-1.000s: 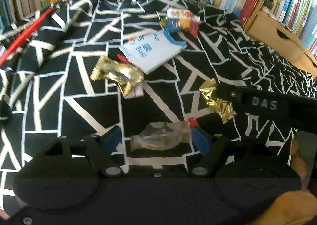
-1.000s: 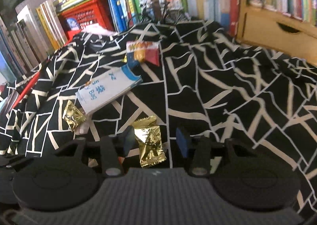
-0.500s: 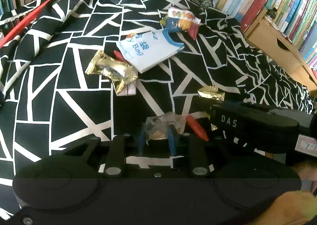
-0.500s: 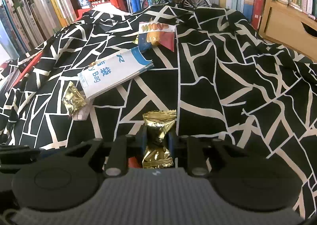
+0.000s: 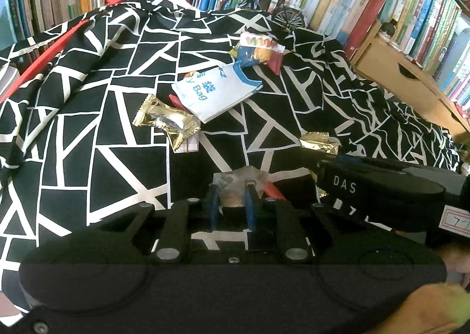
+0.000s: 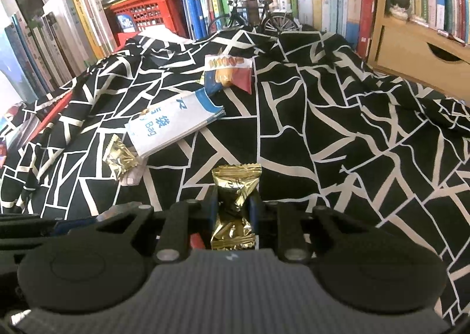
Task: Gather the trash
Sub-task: 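Grasp the clear wrapper with the left tool while the right tool grasps a gold candy, then carry the clear wrapper and gold candy down over the trash bin, then open both tools to drop the clear wrapper and gold candy into the bin, then move both empty tools back to the bed, then grasp a gold candy with the left tool while the right tool grasps the red piece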
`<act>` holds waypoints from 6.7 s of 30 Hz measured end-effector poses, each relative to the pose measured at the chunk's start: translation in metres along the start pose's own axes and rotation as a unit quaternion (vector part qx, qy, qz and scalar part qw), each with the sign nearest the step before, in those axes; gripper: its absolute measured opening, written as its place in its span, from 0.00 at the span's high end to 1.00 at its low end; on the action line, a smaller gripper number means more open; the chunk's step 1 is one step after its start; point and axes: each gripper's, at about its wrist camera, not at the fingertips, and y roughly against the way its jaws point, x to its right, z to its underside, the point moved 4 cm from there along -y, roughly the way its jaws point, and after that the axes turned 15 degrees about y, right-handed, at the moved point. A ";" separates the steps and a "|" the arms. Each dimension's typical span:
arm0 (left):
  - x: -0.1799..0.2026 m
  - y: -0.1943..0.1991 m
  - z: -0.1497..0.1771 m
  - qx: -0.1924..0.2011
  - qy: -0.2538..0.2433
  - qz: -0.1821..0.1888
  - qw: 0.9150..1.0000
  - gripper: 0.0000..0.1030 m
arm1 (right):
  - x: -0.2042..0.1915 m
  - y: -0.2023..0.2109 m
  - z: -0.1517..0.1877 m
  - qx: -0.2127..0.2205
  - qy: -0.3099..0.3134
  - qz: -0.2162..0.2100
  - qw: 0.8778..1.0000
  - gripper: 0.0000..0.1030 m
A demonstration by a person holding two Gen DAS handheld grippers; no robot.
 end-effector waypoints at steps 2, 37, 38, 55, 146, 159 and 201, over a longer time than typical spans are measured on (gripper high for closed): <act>0.000 0.007 0.003 0.003 -0.002 0.001 1.000 0.83 | -0.001 0.007 0.002 0.005 -0.003 0.004 1.000 0.75; -0.166 0.236 0.200 0.023 -0.114 0.072 0.991 0.83 | -0.212 0.232 0.192 0.066 -0.052 0.111 0.990 0.75; -0.174 0.240 0.207 0.022 -0.109 0.067 0.991 0.83 | -0.218 0.233 0.197 0.066 -0.049 0.105 0.991 0.75; -0.280 0.247 0.314 0.005 -0.022 -0.010 1.000 0.83 | -0.316 0.215 0.267 0.034 0.033 0.002 0.999 0.74; -0.062 0.166 -0.022 0.151 -0.025 0.066 0.986 0.10 | -0.094 0.186 0.024 0.127 -0.040 0.133 0.982 0.30; -0.043 0.001 -0.065 0.065 0.070 -0.016 0.995 0.22 | -0.041 0.053 0.020 0.032 0.008 0.058 0.998 0.30; -0.063 -0.013 -0.070 0.048 0.164 -0.079 0.982 0.87 | -0.057 -0.006 0.005 -0.009 0.087 -0.010 0.996 0.87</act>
